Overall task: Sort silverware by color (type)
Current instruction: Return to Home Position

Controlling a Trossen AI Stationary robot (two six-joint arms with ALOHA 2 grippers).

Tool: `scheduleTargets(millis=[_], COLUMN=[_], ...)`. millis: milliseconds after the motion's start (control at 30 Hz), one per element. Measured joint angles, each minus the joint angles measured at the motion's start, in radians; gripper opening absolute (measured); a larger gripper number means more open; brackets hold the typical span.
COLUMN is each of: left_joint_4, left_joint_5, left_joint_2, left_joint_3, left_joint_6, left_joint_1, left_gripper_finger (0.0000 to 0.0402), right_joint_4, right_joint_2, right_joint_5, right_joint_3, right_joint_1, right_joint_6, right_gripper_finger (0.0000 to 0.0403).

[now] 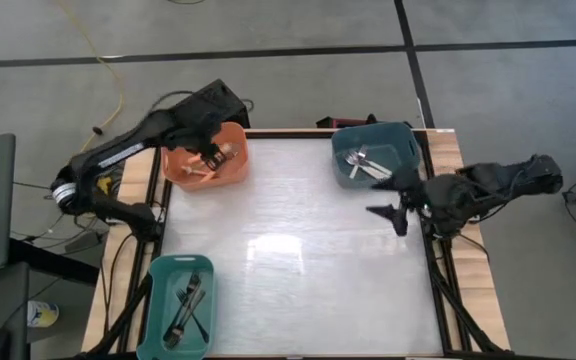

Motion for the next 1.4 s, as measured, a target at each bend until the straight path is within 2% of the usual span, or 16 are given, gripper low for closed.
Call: scheduleTargets(millis=[133, 233, 333, 433, 567, 600, 633, 800, 933, 1033, 1167, 1267, 1400], left_joint_4=[0.221, 0.439, 0.651, 0.848, 1.069, 1.116, 1.159, 1.224, 1.213, 1.209, 1.339, 1.491, 1.634], left_joint_5=[0.193, 0.255, 0.258, 0.275, 0.361, 0.374, 0.382, 0.372, 0.29, 0.233, 0.215, 0.214, 0.206], left_joint_2=[-0.165, -0.298, -0.436, -0.574, -0.726, -0.756, -0.781, -0.907, -1.004, -1.047, -1.069, -1.073, -1.073], left_joint_3=[-0.043, -0.138, -0.25, -0.397, -0.613, -0.658, -0.698, -0.829, -0.884, -0.936, -1.04, -1.133, -1.234], left_joint_6=[-0.102, -0.174, -0.208, -0.211, -0.255, -0.281, -0.315, -0.409, -0.395, -0.406, -0.441, -0.46, -0.496], left_joint_1=[-0.069, -0.18, -0.302, -0.404, -0.478, -0.485, -0.487, -0.487, -0.487, -0.487, -0.487, -0.487, -0.486], left_gripper_finger=[0.0169, 0.0169, 0.0169, 0.0169, 0.0169, 0.0169, 0.0169, 0.0169, 0.0169, 0.0169, 0.0169, 0.0169, 0.0169], right_joint_4=[0.332, 0.578, 0.832, 0.972, 0.987, 0.993, 1.0, 0.893, 0.721, 0.634, 0.549, 0.59, 0.771], right_joint_2=[-0.127, -0.193, -0.22, -0.216, -0.215, -0.217, -0.224, -0.336, -0.481, -0.576, -0.671, -0.728, -0.798], right_joint_5=[-0.05, -0.047, -0.041, -0.01, 0.004, 0.0, -0.01, -0.059, -0.08, -0.144, -0.198, -0.207, -0.205], right_joint_3=[-0.258, -0.418, -0.528, -0.594, -0.618, -0.617, -0.617, -0.616, -0.616, -0.616, -0.616, -0.669, -0.855], right_joint_1=[0.047, 0.079, 0.102, 0.112, 0.078, 0.066, 0.051, -0.032, -0.097, -0.14, -0.168, -0.173, -0.187], right_joint_6=[0.009, 0.053, 0.046, -0.007, 0.013, 0.018, 0.019, 0.005, -0.062, -0.109, -0.159, -0.18, -0.183], right_gripper_finger=[0.032, 0.0301, 0.026, 0.0192, 0.0059, 0.0031, 0.0019, 0.0018, 0.0017, 0.0016, 0.0015, 0.0015, 0.0014])
